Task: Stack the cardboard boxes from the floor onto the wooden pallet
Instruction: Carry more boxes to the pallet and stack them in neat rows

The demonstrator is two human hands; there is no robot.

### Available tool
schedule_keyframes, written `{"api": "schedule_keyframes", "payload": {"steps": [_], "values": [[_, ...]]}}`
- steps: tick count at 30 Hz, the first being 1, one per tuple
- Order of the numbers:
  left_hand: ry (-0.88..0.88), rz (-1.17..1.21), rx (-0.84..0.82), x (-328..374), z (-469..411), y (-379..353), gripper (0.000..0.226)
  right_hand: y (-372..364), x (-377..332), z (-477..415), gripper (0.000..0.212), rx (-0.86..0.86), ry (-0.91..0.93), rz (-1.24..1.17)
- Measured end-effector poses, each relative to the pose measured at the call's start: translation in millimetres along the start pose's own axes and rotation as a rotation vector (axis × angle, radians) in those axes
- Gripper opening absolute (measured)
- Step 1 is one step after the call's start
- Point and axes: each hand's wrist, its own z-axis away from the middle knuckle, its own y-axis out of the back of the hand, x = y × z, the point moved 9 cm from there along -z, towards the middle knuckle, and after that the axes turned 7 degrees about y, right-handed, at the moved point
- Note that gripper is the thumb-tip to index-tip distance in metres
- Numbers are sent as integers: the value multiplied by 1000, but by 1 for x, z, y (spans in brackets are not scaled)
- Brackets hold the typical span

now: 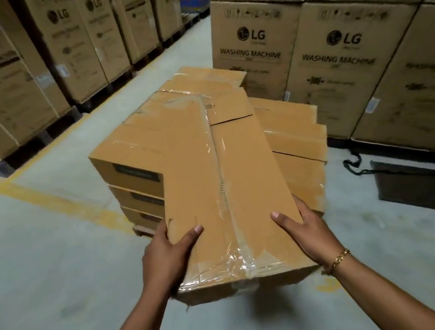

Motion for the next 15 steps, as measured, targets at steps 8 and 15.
{"api": "schedule_keyframes", "payload": {"steps": [8,15], "values": [[-134,-32,-176,97,-22,-96,52,106,37,-27,49,164,-79,11],[-204,-49,-215,195,-28,-224,88,230,78,-93,35,183,-78,3]]}}
